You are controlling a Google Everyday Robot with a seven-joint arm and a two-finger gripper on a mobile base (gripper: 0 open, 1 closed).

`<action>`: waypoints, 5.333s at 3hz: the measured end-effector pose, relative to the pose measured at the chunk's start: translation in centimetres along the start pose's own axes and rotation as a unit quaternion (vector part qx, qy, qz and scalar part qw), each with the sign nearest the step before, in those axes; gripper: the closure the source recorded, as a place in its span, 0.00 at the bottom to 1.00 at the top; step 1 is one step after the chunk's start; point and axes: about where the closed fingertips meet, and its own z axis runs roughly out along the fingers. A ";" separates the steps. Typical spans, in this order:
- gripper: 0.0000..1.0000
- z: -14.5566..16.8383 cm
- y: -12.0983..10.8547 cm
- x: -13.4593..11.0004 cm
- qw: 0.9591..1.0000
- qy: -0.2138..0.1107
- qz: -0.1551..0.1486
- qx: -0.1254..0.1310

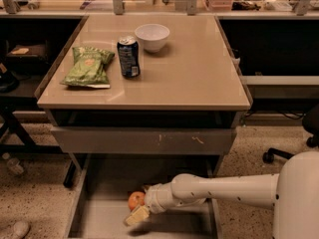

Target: Pick orange from middle drawer and place on counter

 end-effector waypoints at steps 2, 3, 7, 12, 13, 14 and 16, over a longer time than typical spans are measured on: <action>0.61 0.0 0.0 0.0 1.000 0.000 0.000 0.000; 0.85 -0.1 0.1 -0.2 1.000 0.000 0.002 -0.003; 1.00 -15.1 3.1 -6.7 0.993 0.016 0.106 0.051; 1.00 -27.7 4.0 -18.7 0.990 -0.014 0.053 0.129; 1.00 -27.7 4.0 -18.7 0.990 -0.014 0.053 0.129; 1.00 -29.8 2.8 -20.6 0.989 -0.022 0.044 0.139; 1.00 -33.6 1.1 -24.2 0.988 -0.022 0.042 0.146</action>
Offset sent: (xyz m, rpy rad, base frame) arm 0.0000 0.0000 0.0000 0.0000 0.0000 0.0000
